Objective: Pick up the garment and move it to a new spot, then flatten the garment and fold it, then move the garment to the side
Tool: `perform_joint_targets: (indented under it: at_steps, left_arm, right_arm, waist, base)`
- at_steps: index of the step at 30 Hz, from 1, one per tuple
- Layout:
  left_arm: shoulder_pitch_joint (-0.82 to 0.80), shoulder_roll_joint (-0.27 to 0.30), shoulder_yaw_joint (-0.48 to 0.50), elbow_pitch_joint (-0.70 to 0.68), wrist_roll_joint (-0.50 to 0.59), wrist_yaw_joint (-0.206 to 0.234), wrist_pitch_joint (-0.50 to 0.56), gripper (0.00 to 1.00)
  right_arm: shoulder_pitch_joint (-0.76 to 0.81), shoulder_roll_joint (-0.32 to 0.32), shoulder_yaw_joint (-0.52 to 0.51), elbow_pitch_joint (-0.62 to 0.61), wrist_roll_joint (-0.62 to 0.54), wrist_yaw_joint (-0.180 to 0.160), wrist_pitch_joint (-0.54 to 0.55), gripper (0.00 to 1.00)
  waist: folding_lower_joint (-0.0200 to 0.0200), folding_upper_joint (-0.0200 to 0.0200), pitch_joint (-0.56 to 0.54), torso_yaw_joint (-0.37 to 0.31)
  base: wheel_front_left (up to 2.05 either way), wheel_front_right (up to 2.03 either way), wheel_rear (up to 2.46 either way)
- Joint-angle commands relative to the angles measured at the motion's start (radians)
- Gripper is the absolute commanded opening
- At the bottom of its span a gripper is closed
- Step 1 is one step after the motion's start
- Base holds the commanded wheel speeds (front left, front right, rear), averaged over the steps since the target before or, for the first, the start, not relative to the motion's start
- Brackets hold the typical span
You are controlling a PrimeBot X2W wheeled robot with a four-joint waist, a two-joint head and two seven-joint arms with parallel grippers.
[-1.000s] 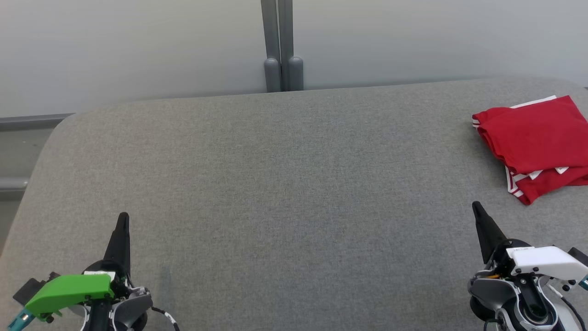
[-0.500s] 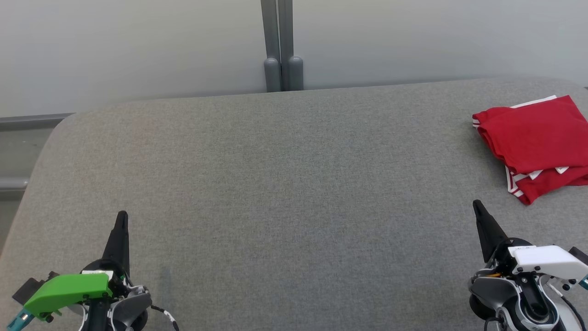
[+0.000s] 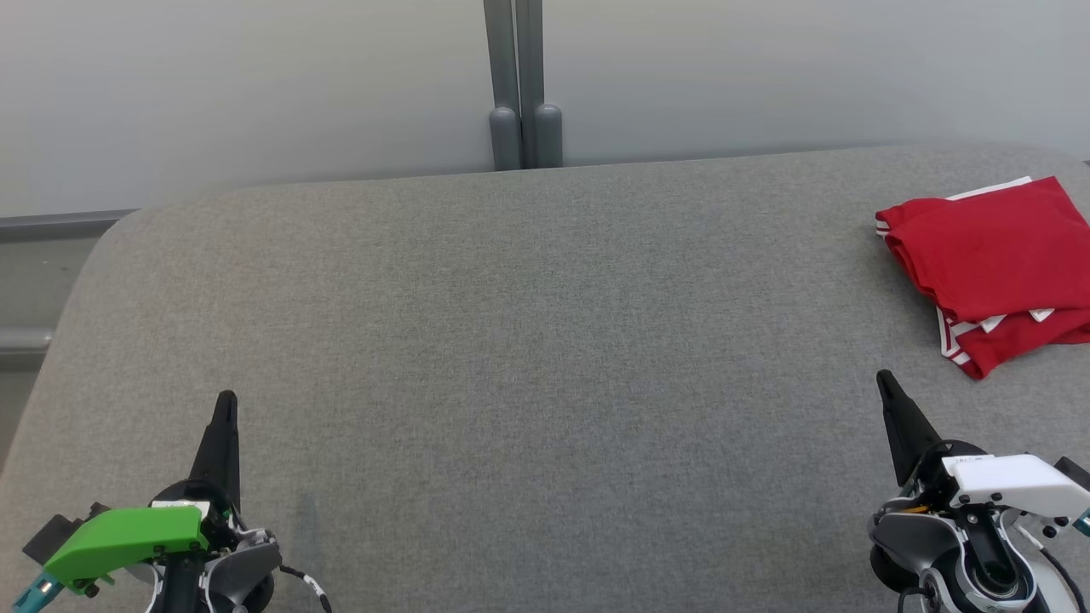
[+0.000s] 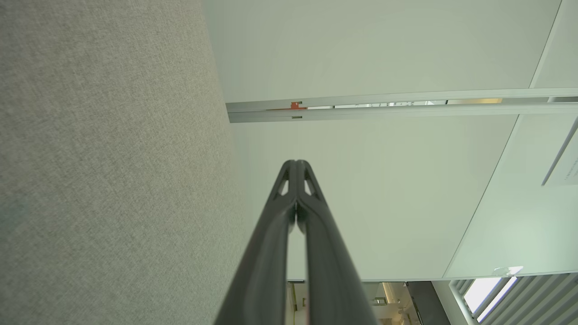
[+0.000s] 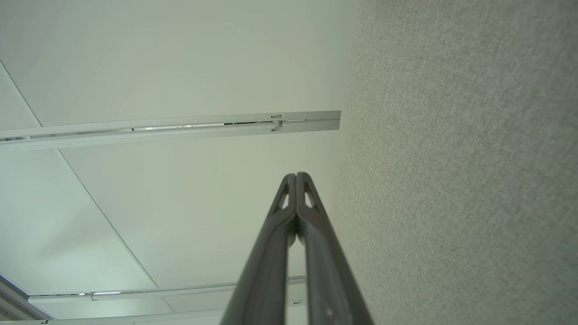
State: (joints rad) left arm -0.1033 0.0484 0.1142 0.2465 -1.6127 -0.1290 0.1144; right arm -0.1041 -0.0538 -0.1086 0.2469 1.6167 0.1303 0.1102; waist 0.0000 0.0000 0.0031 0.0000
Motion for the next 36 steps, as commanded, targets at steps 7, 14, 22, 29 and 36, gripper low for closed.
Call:
perform_joint_targets:
  at_steps: [7,14,22,29,36]
  left_arm:
    - [-0.011,0.003,0.003,-0.002,0.0,-0.005,0.003,0.0]
    - [-0.011,0.003,0.003,-0.002,0.0,-0.005,0.003,0.0]
    - [-0.011,0.003,0.003,-0.002,0.0,-0.005,0.003,0.0]
    - [-0.011,0.003,0.003,-0.002,0.0,-0.005,0.003,0.0]
    - [-0.011,0.003,0.003,-0.002,0.0,-0.005,0.003,0.0]
  right_arm:
    - [-0.007,-0.001,-0.003,-0.005,0.0,0.001,0.004,0.0]
    - [-0.007,-0.001,-0.004,-0.005,-0.001,0.001,0.003,0.0]
    - [-0.007,0.0,-0.004,-0.005,-0.002,0.001,0.004,0.0]
    - [-0.007,0.0,-0.005,-0.005,-0.002,0.001,0.004,0.0]
    - [-0.007,0.001,-0.005,-0.005,-0.003,0.001,0.004,0.0]
  waist:
    - [0.0,0.0,0.0,0.0]
    - [0.0,0.0,0.0,0.0]
    - [0.0,0.0,0.0,0.0]
    - [0.0,0.0,0.0,0.0]
    - [0.0,0.0,0.0,0.0]
  base:
    - [0.0,0.0,0.0]
    - [0.0,0.0,0.0]
    - [0.0,0.0,0.0]
    - [0.0,0.0,0.0]
    - [0.0,0.0,0.0]
